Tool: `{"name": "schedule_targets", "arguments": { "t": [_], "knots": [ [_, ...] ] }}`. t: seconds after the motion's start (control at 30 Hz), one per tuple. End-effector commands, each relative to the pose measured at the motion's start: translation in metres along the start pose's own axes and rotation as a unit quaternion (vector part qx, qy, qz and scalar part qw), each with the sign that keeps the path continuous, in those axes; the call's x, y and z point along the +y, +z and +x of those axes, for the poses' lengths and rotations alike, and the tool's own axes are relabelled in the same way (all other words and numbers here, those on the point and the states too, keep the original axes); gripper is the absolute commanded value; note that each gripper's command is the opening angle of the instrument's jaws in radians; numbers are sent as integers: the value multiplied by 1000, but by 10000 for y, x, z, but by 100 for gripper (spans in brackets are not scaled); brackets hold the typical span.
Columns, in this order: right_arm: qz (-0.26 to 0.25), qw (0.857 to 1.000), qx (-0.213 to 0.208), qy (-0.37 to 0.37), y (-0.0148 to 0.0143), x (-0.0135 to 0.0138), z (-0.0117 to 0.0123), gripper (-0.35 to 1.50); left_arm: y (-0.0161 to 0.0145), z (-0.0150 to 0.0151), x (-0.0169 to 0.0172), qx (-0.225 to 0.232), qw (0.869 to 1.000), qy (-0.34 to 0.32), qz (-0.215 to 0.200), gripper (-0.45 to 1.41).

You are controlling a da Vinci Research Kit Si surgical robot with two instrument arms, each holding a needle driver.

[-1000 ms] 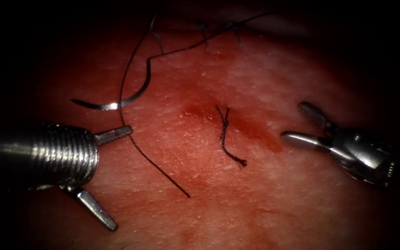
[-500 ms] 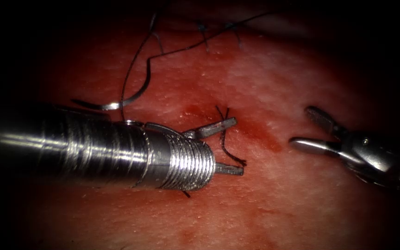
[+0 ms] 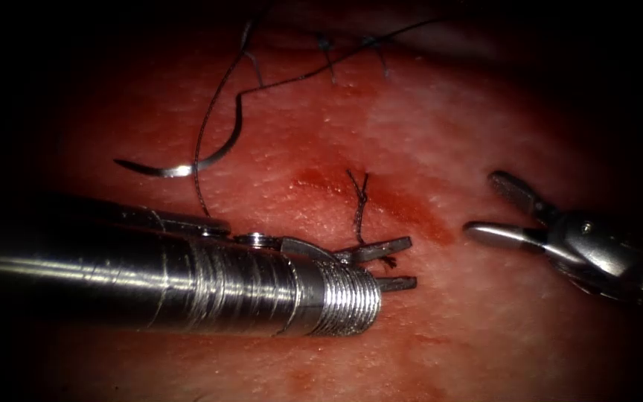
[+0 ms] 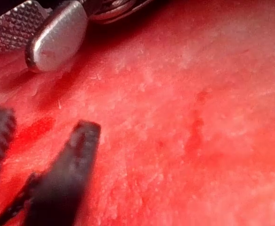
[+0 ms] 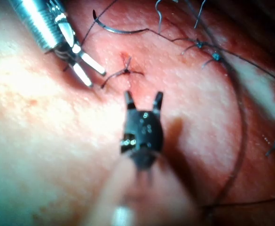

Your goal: Wound Closure

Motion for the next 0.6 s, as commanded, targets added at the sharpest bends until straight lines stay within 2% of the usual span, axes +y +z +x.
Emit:
{"name": "schedule_targets", "arguments": {
  "t": [0.03,0.2,0.37,0.47,0.53,0.6],
  "knots": [
    [0,1000,0,-3,8,-2,-3,44,8,-3,0,0,1000,1,1,0],
    [-1,1000,1,-3,11,-4,-3,44,11,-12,1,-6,1000,5,-2,0],
    [-1,1000,1,-3,12,-4,-3,44,15,-14,1,-22,1000,9,-11,17],
    [-1,1000,1,-3,12,-4,-3,44,20,-17,2,-30,999,12,-14,14],
    [-1,1000,1,-3,12,-4,-3,44,23,-20,4,-36,999,14,-17,2],
    [-2,1000,1,-3,13,-5,-3,44,23,-22,3,-36,999,14,-17,2]
  ]
}}
